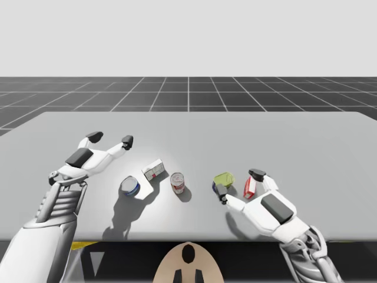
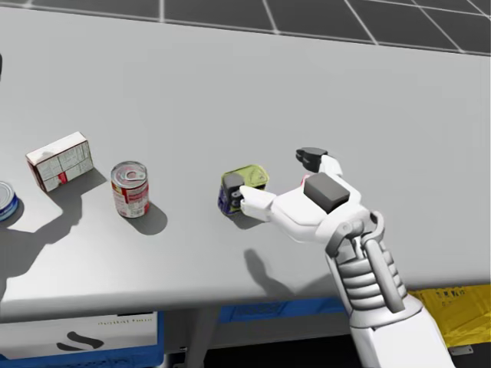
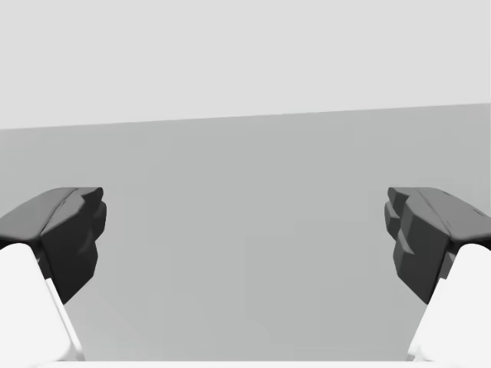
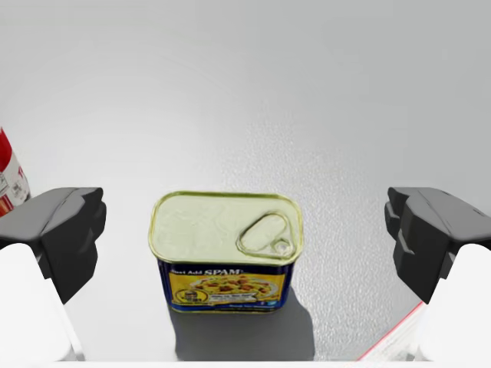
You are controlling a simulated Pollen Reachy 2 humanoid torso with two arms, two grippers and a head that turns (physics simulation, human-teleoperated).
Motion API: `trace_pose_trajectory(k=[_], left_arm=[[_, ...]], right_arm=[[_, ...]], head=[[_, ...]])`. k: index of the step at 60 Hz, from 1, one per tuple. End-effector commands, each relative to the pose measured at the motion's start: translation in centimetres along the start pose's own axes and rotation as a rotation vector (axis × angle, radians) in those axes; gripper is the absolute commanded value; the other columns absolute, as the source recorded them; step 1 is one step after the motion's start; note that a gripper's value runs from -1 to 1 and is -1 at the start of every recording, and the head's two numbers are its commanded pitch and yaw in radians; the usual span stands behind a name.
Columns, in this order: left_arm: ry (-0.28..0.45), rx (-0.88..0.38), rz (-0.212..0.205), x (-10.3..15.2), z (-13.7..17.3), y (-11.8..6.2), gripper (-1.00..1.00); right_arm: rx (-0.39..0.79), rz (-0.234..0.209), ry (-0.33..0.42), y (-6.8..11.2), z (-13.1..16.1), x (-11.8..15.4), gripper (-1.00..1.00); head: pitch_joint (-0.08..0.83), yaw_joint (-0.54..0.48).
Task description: Grasp the can of spam and hold it up.
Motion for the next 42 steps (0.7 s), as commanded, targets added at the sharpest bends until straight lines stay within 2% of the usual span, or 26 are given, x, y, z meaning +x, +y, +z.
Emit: trace_pose_trajectory(k=[1, 11, 24, 42], left_arm=[[-0.001, 0.003, -0.008, 0.0, 0.0, 0.0, -1.00], [-0.008, 0.011, -0.021, 0.0, -0.1, 0.1, -1.00], [-0.019, 0.018, -0.029, 0.2, 0.0, 0.2, -1.00], [-0.023, 0.019, -0.030, 0.2, 0.0, 0.3, -1.00]], right_arm=[[0.009, -0.022, 0.100, 1.4, -0.9, -1.4, -1.00], [0.014, -0.033, 0.125, 1.9, -2.5, -2.1, -1.00], [0.028, -0.083, 0.169, 2.0, -4.5, -2.2, -1.00], [-0.032, -0.081, 0.235, 1.5, -6.5, -3.1, -1.00]], head=[[0.711, -0.23], [0.713, -0.23], [0.715, -0.23], [0.721, -0.22]])
